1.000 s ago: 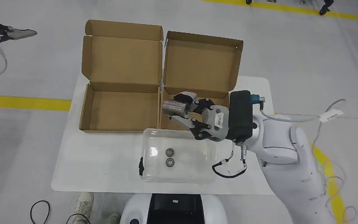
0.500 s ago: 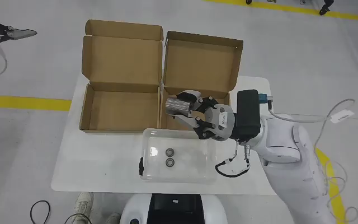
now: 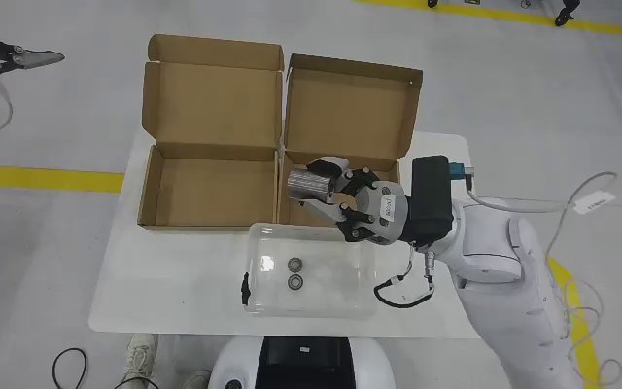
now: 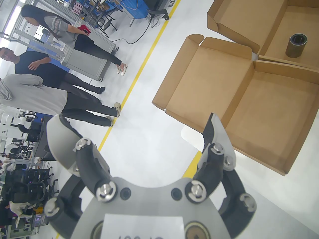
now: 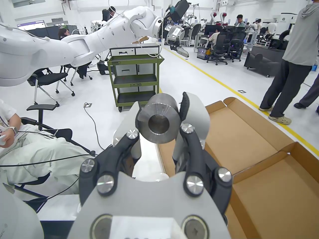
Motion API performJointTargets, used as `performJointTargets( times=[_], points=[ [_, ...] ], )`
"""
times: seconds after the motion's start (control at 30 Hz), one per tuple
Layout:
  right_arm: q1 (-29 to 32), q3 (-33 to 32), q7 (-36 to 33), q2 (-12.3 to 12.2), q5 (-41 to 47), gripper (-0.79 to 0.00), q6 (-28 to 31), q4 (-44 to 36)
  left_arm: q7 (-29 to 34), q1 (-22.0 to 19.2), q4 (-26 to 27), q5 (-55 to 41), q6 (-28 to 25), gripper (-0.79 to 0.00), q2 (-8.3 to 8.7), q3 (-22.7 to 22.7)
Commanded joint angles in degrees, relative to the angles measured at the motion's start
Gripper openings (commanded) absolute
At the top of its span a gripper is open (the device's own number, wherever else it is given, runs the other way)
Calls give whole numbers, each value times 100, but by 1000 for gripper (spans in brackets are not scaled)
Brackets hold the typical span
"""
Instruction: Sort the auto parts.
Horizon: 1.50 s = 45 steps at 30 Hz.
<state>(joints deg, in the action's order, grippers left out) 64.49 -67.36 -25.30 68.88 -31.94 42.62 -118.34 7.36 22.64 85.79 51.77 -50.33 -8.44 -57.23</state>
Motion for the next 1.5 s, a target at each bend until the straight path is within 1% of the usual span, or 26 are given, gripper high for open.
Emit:
performJointTargets(
  times=[0.0, 0.5, 0.77, 1.03, 1.3, 1.47],
  points=[
    [0, 0, 0, 0, 0, -785, 0, 0, 0, 0, 0, 0, 0, 0, 0, 0],
    [51, 30, -3, -4, -60, -785, -66, -12, 0, 0, 0, 0, 0, 0, 0, 0],
    [46, 52, -592, -69, -80, -785, -194, 273, 0, 0, 0, 0, 0, 0, 0, 0],
    [48, 127, -1276, -136, -266, -785, -494, 743, 0, 0, 0, 0, 0, 0, 0, 0],
    [-6, 89, -1472, -178, -645, -785, -852, 1387, 0, 0, 0, 0, 0, 0, 0, 0],
    [-180, 166, -1689, -183, -771, -785, -1096, 1898, 0, 0, 0, 0, 0, 0, 0, 0]
  ],
)
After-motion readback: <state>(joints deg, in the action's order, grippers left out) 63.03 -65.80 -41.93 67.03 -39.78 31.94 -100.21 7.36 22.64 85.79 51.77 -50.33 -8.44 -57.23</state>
